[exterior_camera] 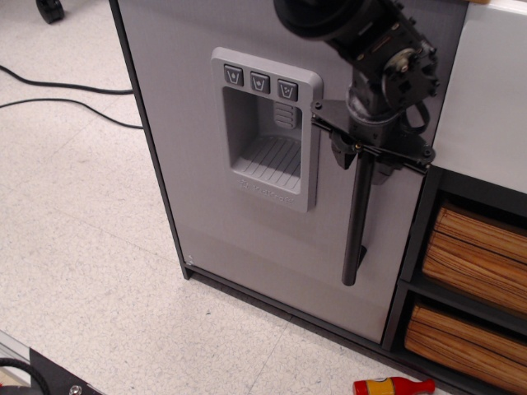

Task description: Open fridge

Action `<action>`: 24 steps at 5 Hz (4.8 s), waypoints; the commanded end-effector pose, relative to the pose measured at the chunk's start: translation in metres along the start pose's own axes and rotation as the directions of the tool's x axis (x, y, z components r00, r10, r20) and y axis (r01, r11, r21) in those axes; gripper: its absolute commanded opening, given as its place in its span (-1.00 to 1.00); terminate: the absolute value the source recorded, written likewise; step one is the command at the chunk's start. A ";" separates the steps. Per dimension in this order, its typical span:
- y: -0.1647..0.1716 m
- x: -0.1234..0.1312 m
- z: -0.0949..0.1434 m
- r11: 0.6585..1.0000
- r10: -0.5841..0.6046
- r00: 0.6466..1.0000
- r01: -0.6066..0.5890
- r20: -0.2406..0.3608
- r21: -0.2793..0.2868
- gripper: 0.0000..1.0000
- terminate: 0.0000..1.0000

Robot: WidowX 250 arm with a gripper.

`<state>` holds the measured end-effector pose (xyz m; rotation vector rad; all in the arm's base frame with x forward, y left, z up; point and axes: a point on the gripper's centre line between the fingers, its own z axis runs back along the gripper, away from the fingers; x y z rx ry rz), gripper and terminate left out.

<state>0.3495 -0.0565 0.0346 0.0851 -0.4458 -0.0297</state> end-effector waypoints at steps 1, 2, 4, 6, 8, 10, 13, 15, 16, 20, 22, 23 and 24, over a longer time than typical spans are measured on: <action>0.023 -0.013 0.030 1.000 0.018 0.998 -0.018 0.057 -0.002 -1.00 -1.00; 0.040 -0.035 0.044 1.000 0.011 0.998 -0.010 0.055 -0.020 -1.00 -1.00; 0.070 -0.069 0.060 0.997 0.072 0.994 -0.072 -0.081 0.004 1.00 -1.00; 0.053 -0.118 0.047 0.998 0.062 0.970 -0.054 -0.235 0.040 1.00 -1.00; 0.032 -0.147 0.035 0.994 -0.085 0.976 0.070 -0.200 -0.079 1.00 -1.00; -0.024 -0.139 0.035 0.971 -0.186 0.949 0.139 -0.254 -0.193 1.00 -1.00; -0.084 -0.119 0.034 0.973 -0.185 0.957 0.146 -0.223 -0.182 1.00 -1.00; -0.100 -0.078 0.020 0.986 -0.094 0.962 0.054 -0.255 -0.158 1.00 -1.00; -0.092 -0.057 0.015 0.989 -0.054 0.968 0.018 -0.246 -0.146 1.00 -1.00; 0.016 -0.061 0.045 0.994 0.083 0.948 -0.102 -0.308 -0.047 1.00 -1.00; 0.090 -0.097 0.067 0.992 0.121 0.944 -0.126 -0.308 0.005 1.00 -1.00; 0.120 -0.126 0.062 0.997 0.079 0.954 -0.069 -0.288 0.043 1.00 -1.00; 0.128 -0.140 0.062 0.999 0.024 0.959 -0.010 -0.283 0.049 1.00 1.00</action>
